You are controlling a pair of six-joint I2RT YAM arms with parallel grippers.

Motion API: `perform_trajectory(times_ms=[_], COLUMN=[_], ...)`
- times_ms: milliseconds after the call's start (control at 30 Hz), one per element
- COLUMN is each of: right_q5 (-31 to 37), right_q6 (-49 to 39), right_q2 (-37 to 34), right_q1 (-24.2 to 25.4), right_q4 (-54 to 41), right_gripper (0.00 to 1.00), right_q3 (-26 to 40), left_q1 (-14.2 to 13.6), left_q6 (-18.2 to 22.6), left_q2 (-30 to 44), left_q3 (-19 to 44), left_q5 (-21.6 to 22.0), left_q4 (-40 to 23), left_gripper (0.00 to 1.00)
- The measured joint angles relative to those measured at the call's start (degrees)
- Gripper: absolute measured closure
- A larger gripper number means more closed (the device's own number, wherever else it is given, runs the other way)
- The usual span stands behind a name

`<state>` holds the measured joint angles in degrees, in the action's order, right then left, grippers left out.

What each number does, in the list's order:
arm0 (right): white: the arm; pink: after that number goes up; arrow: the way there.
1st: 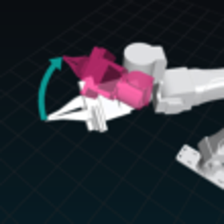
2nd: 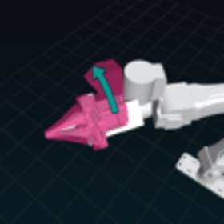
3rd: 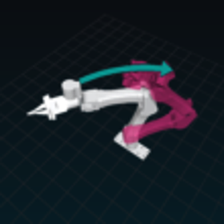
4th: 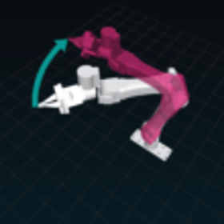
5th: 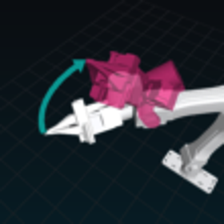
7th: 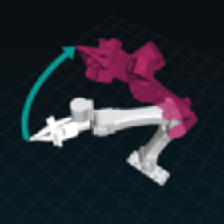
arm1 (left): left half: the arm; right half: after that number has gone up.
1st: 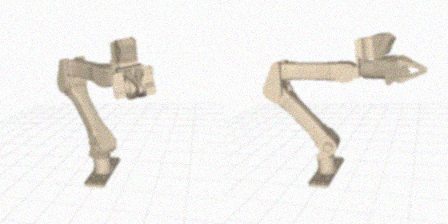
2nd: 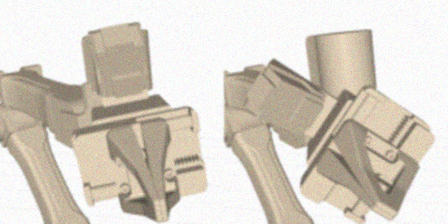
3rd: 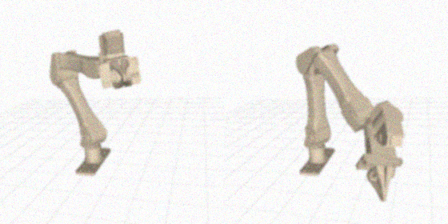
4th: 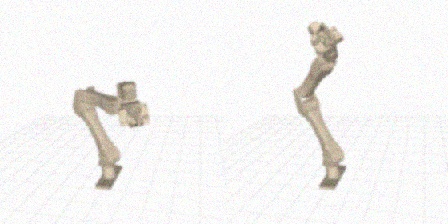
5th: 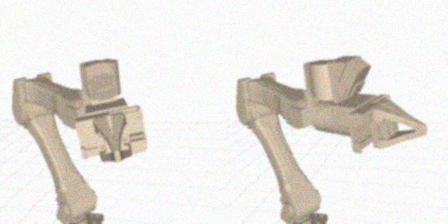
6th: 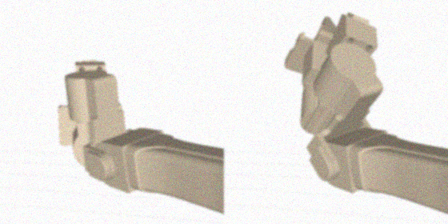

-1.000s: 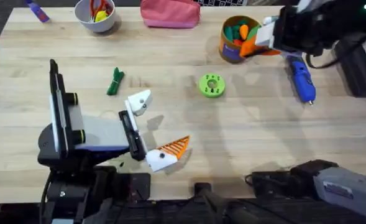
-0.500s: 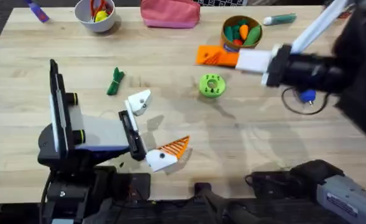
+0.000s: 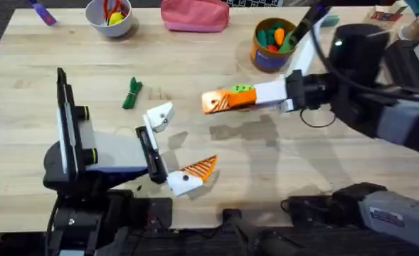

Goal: Pick up the gripper from the table and insert it into the empty holder that is missing its gripper. Then pick up a screw, insert it into the mounting hole, and use the screwdriver to tighten it. Finally, clean up the table by picking up the vegetable and placing it into the bucket.

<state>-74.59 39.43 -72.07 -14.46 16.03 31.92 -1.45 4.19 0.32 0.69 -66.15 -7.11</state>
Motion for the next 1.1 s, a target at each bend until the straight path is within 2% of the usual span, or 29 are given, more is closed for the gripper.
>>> perform_trajectory(times_ms=[300,500,800,1100], right_q5=[-6.53,-8.42,-10.21,-11.14], right_q6=[1.92,8.35,20.77,26.30], right_q2=[-12.98,-18.45,-22.93,-26.37], right_q1=[-0.35,-2.30,-3.54,-4.28], right_q4=[8.59,24.55,42.09,43.63], right_gripper=[0.992,0.992,0.992,0.992], right_q3=[0.00,0.00,0.00,0.06], left_q1=[0.00,0.00,0.00,0.00], left_q6=[-0.02,-0.09,-0.11,-0.11], left_q2=[-0.02,-0.02,-0.01,0.00], left_q3=[0.00,0.00,0.00,0.00], left_q5=[0.00,0.00,0.00,0.00], left_q4=[0.00,0.00,0.00,0.00], left_gripper=[0.014,0.015,0.014,0.014])
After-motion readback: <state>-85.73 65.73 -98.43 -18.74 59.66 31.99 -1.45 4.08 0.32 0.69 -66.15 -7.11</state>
